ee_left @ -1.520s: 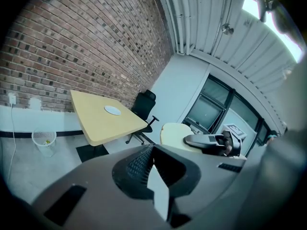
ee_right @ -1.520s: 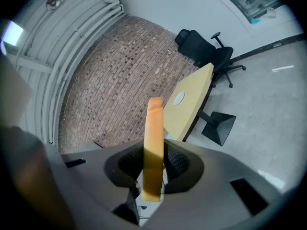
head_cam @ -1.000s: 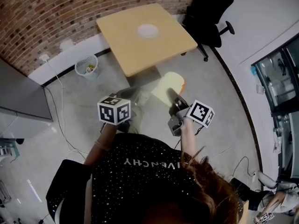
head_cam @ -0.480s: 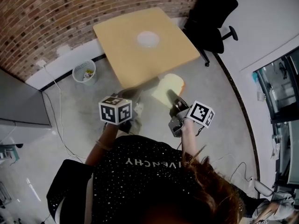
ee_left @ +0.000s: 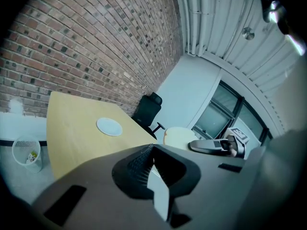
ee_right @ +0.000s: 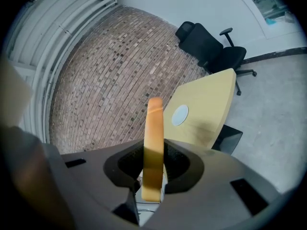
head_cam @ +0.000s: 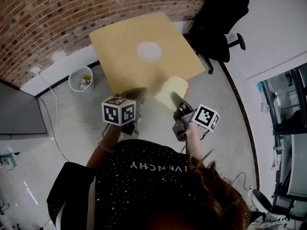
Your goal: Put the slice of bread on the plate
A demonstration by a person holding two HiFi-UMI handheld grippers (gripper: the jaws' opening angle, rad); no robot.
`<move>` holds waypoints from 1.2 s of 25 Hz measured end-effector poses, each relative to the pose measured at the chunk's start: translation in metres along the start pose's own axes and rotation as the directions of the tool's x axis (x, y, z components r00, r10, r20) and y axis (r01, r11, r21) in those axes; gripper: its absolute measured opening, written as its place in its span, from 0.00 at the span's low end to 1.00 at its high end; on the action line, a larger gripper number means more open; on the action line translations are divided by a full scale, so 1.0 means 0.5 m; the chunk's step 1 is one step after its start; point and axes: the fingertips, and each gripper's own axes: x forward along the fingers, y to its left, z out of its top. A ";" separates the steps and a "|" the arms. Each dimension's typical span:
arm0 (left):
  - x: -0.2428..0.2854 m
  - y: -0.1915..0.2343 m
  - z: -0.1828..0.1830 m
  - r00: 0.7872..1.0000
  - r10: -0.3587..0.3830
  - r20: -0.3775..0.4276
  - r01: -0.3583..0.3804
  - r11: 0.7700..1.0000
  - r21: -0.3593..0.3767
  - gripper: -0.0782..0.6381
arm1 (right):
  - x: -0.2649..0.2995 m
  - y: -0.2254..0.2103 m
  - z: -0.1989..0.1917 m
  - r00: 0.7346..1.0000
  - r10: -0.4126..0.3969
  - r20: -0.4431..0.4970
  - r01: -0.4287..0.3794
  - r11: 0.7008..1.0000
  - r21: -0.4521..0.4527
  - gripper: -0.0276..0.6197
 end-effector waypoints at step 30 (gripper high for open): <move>0.331 0.342 0.203 0.986 0.132 -0.105 -0.138 0.989 -0.056 0.12 | 0.466 -0.201 0.276 0.962 -0.122 -0.243 0.117 0.993 -0.034 0.19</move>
